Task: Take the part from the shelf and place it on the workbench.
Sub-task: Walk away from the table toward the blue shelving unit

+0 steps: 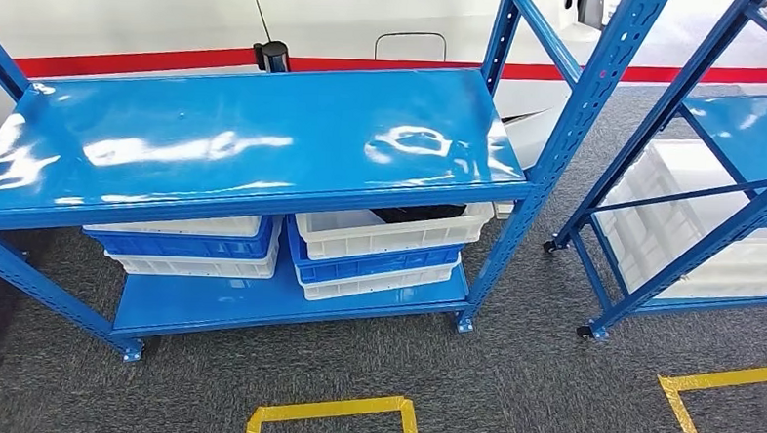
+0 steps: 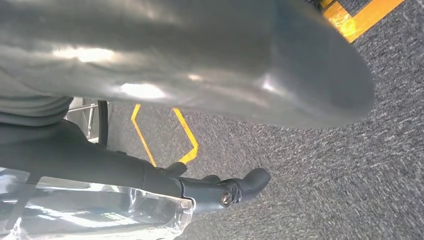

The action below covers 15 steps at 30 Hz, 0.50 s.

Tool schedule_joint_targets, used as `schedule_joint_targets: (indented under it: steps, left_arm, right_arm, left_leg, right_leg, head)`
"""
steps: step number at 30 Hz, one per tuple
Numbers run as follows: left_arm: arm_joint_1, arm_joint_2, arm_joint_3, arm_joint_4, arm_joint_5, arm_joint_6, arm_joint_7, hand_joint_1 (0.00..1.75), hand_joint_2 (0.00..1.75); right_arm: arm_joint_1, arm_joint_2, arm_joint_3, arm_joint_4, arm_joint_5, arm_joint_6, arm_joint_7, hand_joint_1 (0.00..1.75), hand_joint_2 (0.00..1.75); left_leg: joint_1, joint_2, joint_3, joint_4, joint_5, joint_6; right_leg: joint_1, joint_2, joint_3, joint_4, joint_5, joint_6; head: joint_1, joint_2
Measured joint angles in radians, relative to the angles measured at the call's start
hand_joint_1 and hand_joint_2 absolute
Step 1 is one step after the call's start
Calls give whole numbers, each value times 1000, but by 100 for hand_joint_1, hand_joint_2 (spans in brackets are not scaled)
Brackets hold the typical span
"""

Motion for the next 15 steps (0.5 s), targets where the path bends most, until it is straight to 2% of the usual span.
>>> schedule_joint_targets:
  steps: [3,5,7,9,10,11,12,14,15]
  left_arm:
    - [0,4,0,0,0,-1,-4,0,0]
    - [-1,3,0,0,0,-1,-7,0,0]
    - [0,3,0,0,0,-1,-10,0,0]
    - [2,4,0,0,0,-1,-12,0,0]
    - [2,4,0,0,0,0,-13,0,0]
    - [3,4,0,0,2,0,-15,0,0]
    - [3,4,0,0,4,0,-17,0,0]
    - [3,6,0,0,8,-1,-24,0,0]
    - [2,7,0,0,10,-2,-27,0,0]
  right_arm:
    - [2,1,0,0,-1,-3,0,0,0]
    - [3,1,0,0,-1,-6,0,0,0]
    - [2,0,0,0,-1,-8,-1,0,0]
    - [2,1,0,0,0,-8,-4,0,0]
    - [3,0,0,0,0,-8,-7,0,0]
    - [4,0,0,0,1,-9,-10,0,0]
    - [5,-2,-1,0,1,-9,-14,0,0]
    - [5,-3,-1,0,2,-10,-25,0,0]
    - [5,-3,-1,0,2,-10,-31,0,0]
  left_leg:
    - [-1,1,-1,1,1,14]
    - [6,8,4,-15,13,24]
    - [13,18,8,-29,22,32]
    - [13,29,4,-30,25,33]
    - [14,34,2,-30,25,30]
    - [16,37,1,-29,26,27]
    - [19,39,1,-29,26,21]
    - [26,42,1,-25,25,5]
    - [26,43,1,-21,23,-5]
  right_leg:
    - [-8,2,-2,-6,4,17]
    - [-6,-14,-10,11,-5,20]
    - [-5,-42,-50,94,-50,13]
    - [-8,-54,-112,225,-107,10]
    - [-12,-56,-130,270,-122,14]
    - [-16,-58,-129,276,-120,22]
    - [-21,-60,-107,242,-103,33]
    - [-31,-70,-29,102,-56,55]
    - [-32,-72,-1,47,-39,57]
  head:
    - [-1,0]
    - [0,0]
    - [4,0]
    - [6,0]
    - [6,0]
    - [6,0]
    - [6,0]
    - [8,0]
    - [8,0]
